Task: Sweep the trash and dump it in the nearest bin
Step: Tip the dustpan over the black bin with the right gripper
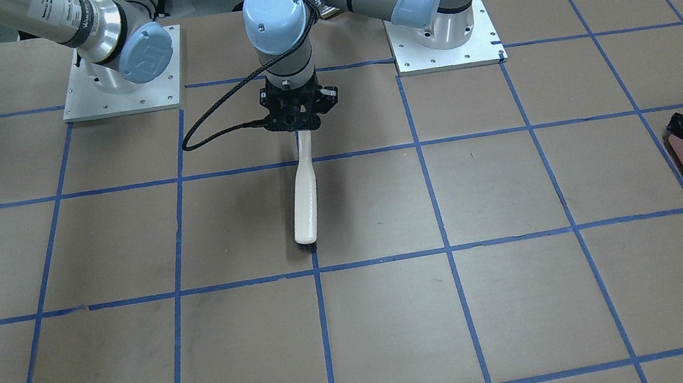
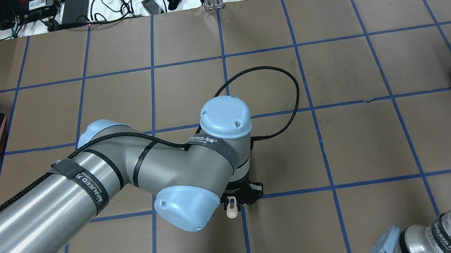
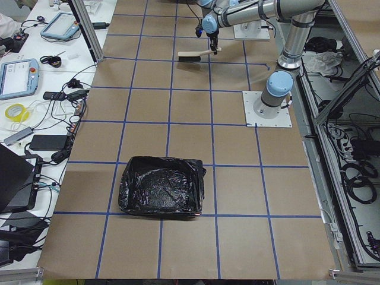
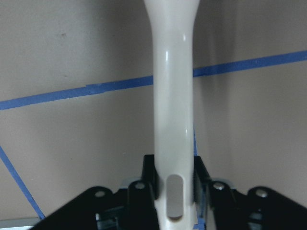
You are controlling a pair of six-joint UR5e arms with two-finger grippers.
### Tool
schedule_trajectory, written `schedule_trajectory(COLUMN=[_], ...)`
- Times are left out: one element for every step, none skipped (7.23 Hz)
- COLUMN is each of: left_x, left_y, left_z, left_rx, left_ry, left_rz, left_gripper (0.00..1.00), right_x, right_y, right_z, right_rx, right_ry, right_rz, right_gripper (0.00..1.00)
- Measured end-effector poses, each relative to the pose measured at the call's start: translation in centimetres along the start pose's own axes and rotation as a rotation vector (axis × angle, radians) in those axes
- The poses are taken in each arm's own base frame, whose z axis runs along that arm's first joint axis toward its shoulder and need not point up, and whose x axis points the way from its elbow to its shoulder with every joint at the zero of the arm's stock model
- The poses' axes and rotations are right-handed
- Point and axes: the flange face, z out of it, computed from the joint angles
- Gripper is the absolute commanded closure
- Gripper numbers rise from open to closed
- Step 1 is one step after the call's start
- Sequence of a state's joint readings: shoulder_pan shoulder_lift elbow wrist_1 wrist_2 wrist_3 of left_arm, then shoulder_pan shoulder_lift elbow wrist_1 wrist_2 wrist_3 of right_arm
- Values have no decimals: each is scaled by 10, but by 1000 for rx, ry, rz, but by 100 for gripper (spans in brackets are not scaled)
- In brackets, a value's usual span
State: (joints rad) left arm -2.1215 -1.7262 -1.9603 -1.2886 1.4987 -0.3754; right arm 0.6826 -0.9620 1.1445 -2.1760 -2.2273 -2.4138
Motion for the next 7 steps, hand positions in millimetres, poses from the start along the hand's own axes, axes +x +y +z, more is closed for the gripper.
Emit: schedule_trajectory(left_x=[0, 0, 0, 1, 1, 1, 1], left_y=[-1, -1, -1, -2, -3, -4, -4], left_z=[1, 2, 3, 5, 7, 8, 9], left_rx=[-2, -5, -8, -12, -16, -19, -21], left_ry=[0, 0, -1, -3, -5, -6, -6], left_rz=[-4, -7, -7, -6, -5, -5, -7], left_gripper=[77, 71, 71, 67, 62, 51, 45], right_x=[-1, -2, -3, -7, -14, -21, -26], right_y=[5, 9, 13, 20, 26, 28, 24], right_z=[-6, -11, -16, -31, -48, -64, -83], right_rx=[-11, -24, -30, -27, -13, 17, 73], right_ry=[17, 39, 68, 116, 157, 180, 187], right_rz=[7, 10, 23, 77, 152, 225, 301], right_gripper=[100, 100, 100, 100, 100, 100, 100])
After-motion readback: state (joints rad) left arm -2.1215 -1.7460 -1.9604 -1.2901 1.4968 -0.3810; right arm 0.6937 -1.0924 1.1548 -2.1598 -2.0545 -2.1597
